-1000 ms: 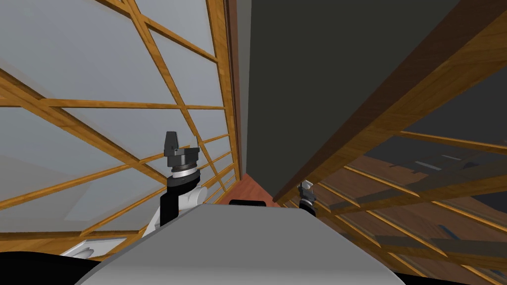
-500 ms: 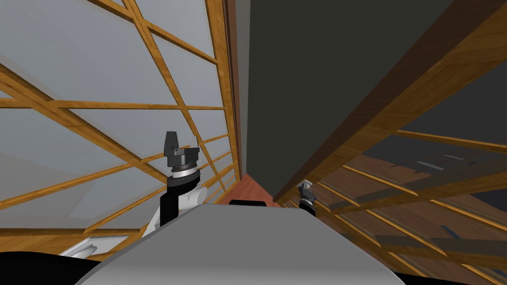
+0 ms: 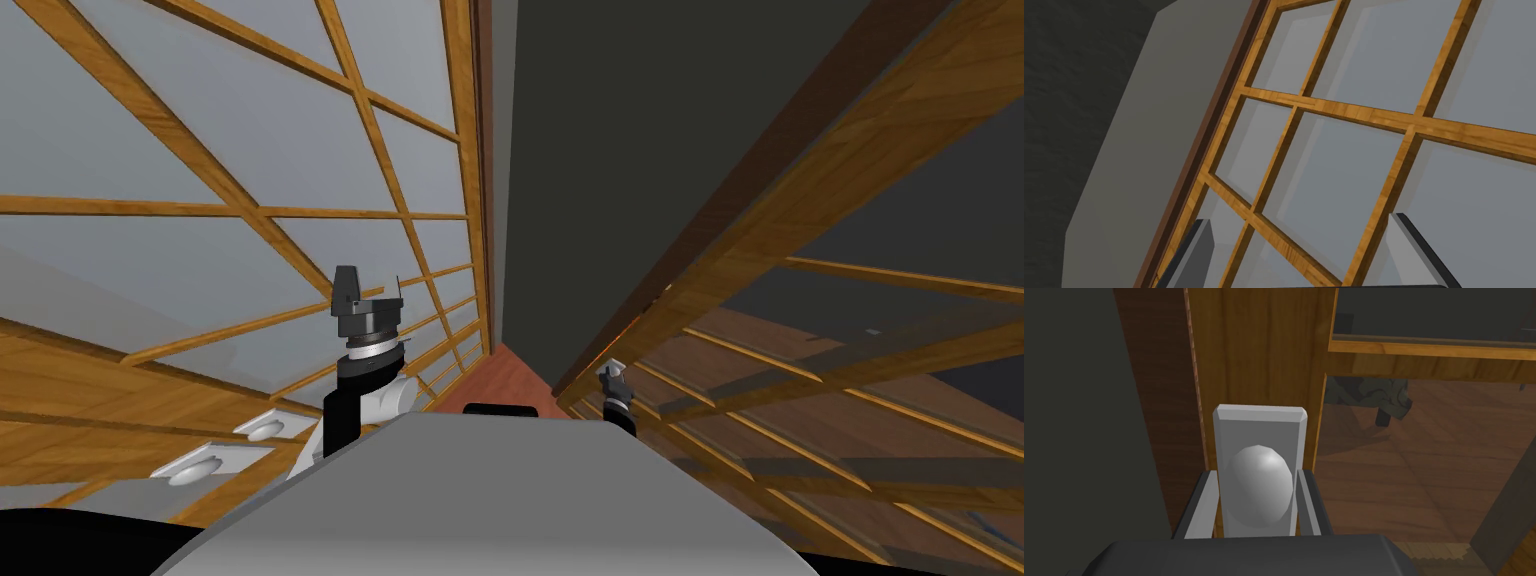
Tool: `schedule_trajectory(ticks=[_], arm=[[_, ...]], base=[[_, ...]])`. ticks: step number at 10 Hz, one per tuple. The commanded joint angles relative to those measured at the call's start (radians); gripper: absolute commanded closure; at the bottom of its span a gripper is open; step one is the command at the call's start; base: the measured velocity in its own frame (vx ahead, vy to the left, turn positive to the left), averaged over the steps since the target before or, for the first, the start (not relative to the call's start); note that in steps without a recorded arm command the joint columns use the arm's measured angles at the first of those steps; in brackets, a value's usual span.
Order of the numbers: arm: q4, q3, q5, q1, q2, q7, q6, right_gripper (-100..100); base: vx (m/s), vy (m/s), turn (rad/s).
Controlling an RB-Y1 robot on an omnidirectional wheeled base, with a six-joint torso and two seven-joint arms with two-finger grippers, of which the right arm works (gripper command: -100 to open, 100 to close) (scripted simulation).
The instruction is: Pull the door open
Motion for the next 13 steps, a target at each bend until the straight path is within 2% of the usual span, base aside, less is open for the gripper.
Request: schedule_trajectory(ticks=[1, 5, 6, 13], arm=[[0.004, 0.017, 0.011, 0.003, -0.006, -0.02, -0.001, 100], [-0.012, 0.056, 0.037, 0.01, -0.02, -0.056, 0.004, 100], [-0.01, 0.049, 0.033, 0.007, -0.021, -0.049, 0.003, 100], [-0.039, 0.136, 0.094, 0.039, -0.045, -0.121, -0.018, 100]], base=[[-0.189, 0.047, 0.049], [-0.195, 0.047, 0.049], [-0.075, 0.018, 0.01], [-0.205, 0.003, 0.057]])
